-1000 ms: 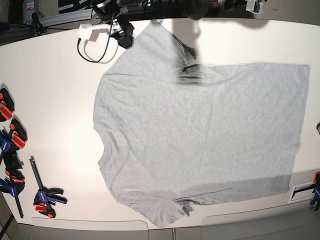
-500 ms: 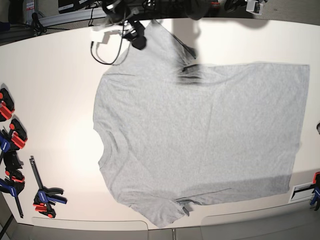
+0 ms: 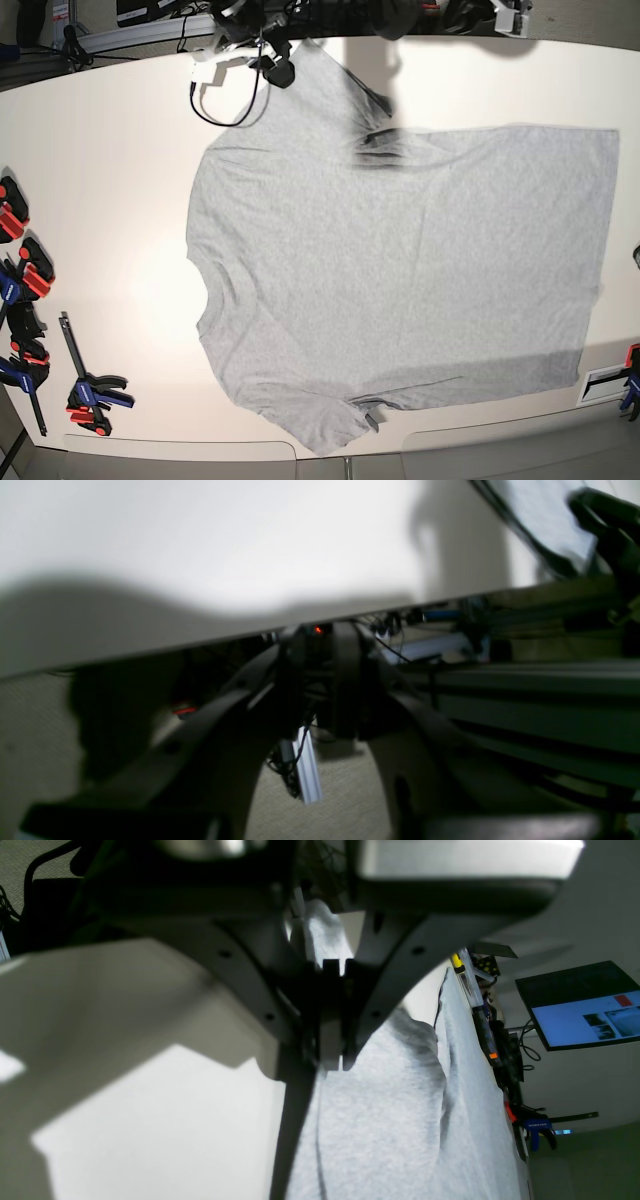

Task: Fold the T-shirt properly
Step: 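Move the right gripper over the shirt's shoulder corner beside the collar, then move the left gripper to the shirt's hem corner and grasp it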

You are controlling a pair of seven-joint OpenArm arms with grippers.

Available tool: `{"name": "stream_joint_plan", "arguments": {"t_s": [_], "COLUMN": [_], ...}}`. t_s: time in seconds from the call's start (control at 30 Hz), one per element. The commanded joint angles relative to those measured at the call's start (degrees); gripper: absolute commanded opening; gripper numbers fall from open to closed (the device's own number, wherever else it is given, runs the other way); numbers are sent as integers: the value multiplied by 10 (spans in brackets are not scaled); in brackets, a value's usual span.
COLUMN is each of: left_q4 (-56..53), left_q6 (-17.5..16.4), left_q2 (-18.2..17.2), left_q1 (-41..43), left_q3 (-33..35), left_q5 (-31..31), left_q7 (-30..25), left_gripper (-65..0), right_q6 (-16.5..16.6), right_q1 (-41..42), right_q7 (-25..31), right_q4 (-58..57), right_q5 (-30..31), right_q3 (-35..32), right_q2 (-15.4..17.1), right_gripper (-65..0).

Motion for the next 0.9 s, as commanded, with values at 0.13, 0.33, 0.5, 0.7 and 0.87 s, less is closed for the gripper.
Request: {"name": "stream_joint_plan", "arguments": {"t_s": [0.13,0.33,0.5,0.7,0.87], "left_q4": [75,124,119,69,-76], "left_q6": [-39,-38,0,97,97], "left_q2": [-3,-13,-41,-78,-123], "left_q1": [9,-12,-56,-129,-193], "left_q3": [-32,-113,-177,-242,-276], "left_q5": [-10,-10,-63,-115,-165], "left_q7": [9,9,53,86,96], "left_gripper": [-552,-552,-545,-484,-484], "right_q6": [3,3,3,3,3], "right_q1": [-5,-5,-5,-5,-5], "right_q7": [-3,-3,-3,-3,-3], "right_q4": [6,6,6,6,6], "right_q5": [-21,-30,-30,-30,-30], "right_q3": [0,0,0,0,0], "right_q2": [-1,-1,-1,-1,-1], "right_gripper": [-650,-650,-650,-650,-650]}}
